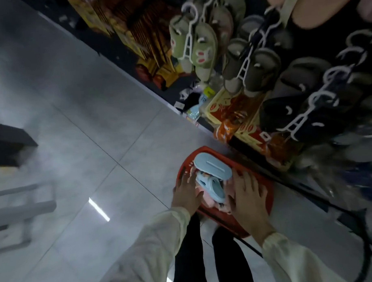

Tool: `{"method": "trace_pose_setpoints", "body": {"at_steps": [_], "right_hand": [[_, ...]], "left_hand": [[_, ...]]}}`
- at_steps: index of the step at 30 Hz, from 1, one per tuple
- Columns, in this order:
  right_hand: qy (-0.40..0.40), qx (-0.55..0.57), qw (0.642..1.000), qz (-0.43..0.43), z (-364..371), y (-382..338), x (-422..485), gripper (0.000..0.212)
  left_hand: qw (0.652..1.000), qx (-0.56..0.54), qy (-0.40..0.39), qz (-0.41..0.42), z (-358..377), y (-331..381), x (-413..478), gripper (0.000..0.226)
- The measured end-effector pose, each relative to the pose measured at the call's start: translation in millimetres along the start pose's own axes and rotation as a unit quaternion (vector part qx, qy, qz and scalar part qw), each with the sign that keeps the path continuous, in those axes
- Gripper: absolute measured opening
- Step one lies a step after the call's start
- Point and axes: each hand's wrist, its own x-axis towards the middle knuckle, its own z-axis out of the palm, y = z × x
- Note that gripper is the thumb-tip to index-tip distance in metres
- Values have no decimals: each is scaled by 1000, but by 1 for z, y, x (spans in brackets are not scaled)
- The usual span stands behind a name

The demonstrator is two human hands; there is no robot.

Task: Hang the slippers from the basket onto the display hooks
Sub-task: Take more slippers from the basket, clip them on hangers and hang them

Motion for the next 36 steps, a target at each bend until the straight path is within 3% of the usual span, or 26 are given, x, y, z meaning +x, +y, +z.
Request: {"method": "trace_pose_setpoints", "body": {"at_steps": [7,11,16,21,25,29,36], "right_hand": [[-58,6,998,38,109,19,37,100],[-67,19,997,45,161,36,66,100],[-85,41,992,83,216,51,114,83],[-128,84,983,99,257,66,152,88],[-123,127,979,101,280,72,179,85],[-75,96,986,110,290,64,190,70],[-59,25,991,120,314,41,183,73]], "left_hand": [[995,9,-89,-32,100,-61,55,67],[989,72,-124,20,139,-77,89,63],[978,122,-160,58,167,-85,138,62],[963,158,-190,108,185,-71,165,67],[947,213,-180,162,202,-63,183,67],[934,253,-187,168,214,-66,200,64],[964,183,-140,134,229,-65,198,61]]}}
